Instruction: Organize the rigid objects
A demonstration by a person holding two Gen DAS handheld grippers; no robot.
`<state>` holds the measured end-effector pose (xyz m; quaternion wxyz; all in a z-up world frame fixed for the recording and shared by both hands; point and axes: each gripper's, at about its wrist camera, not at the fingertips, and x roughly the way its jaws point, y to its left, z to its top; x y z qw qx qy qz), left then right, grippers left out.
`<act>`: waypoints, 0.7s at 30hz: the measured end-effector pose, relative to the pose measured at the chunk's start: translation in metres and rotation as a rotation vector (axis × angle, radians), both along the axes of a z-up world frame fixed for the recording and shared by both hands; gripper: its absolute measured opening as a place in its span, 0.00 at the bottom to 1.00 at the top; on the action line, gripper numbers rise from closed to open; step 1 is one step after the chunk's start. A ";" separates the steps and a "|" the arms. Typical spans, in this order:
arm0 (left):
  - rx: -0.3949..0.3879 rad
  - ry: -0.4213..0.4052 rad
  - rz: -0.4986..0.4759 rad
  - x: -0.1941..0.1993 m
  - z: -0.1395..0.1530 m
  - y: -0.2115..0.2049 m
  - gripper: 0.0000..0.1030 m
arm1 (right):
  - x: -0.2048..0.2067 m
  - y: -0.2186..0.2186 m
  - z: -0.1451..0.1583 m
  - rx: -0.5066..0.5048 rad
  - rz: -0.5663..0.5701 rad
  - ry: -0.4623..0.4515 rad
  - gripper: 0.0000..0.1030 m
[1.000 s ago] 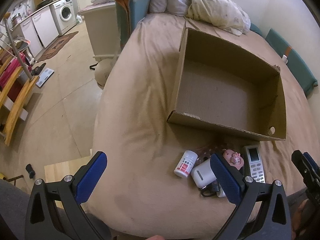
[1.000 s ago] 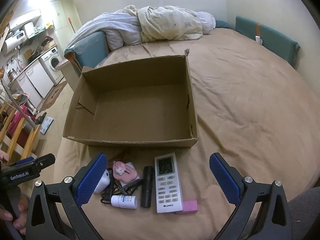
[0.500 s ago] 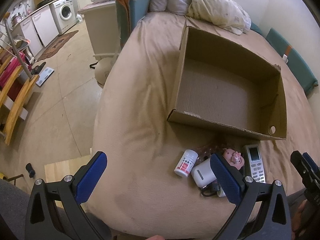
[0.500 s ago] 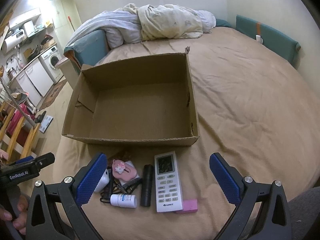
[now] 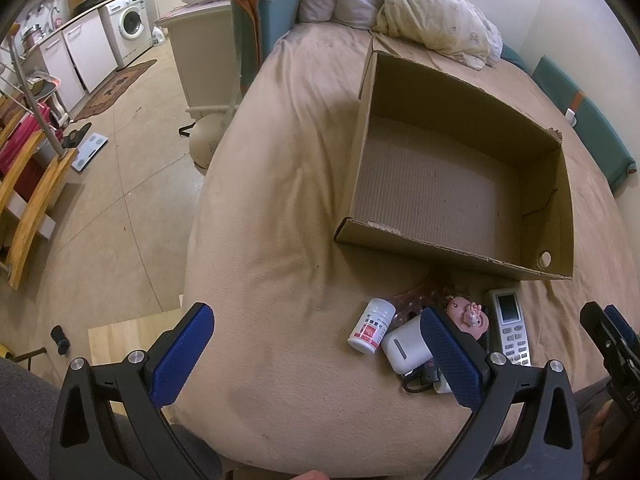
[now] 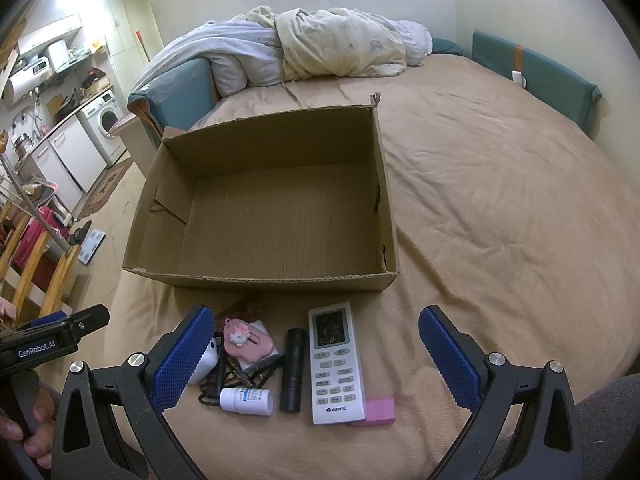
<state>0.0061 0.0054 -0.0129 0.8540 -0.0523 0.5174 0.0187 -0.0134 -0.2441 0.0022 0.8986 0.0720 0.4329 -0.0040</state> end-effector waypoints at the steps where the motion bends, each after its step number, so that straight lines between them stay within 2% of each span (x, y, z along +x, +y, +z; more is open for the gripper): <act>1: 0.000 0.000 0.000 0.000 0.000 0.000 1.00 | 0.000 0.000 0.000 0.000 0.000 0.000 1.00; 21: -0.006 -0.002 0.008 -0.001 -0.001 0.002 1.00 | 0.001 -0.002 0.002 0.006 -0.009 -0.004 1.00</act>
